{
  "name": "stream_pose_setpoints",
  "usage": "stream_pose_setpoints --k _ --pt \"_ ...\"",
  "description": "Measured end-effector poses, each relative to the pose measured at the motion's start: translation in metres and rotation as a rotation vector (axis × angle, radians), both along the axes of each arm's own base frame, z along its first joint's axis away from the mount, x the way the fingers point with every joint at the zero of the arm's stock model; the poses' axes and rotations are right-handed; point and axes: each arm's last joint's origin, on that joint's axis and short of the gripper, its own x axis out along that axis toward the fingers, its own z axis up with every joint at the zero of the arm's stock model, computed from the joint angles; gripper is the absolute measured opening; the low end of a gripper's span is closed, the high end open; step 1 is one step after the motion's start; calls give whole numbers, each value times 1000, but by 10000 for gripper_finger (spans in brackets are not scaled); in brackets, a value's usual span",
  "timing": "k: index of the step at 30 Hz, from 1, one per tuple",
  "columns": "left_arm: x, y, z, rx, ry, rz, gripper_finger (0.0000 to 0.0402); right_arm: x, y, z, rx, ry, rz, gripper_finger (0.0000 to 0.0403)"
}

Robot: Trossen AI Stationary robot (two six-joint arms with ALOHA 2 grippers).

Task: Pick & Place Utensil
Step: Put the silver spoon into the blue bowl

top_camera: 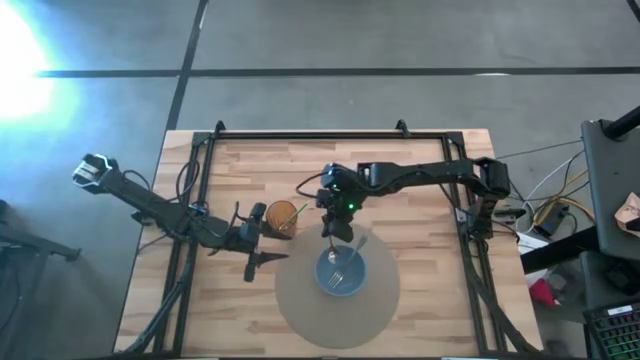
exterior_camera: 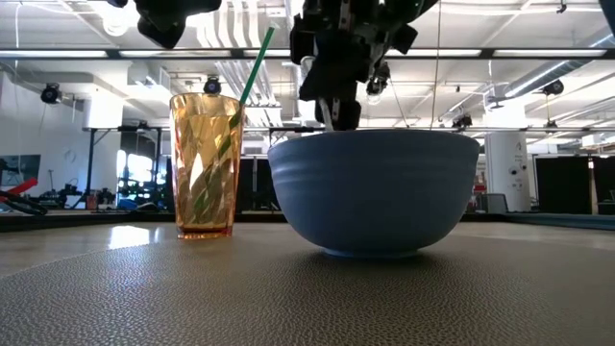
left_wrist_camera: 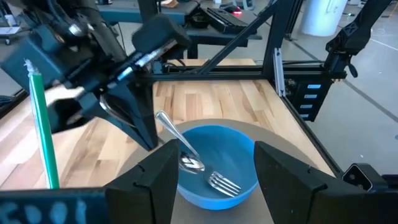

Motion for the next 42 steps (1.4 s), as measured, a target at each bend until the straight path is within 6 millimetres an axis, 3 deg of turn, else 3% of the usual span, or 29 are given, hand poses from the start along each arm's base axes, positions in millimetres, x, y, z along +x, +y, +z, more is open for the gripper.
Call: stream_pose_setpoints --k 22,42 --pt "0 0 -1 2 5 0 200 -5 7 -39 -25 49 -38 8" --pt "0 0 0 -1 5 1 200 -5 25 -47 -32 52 5 8"
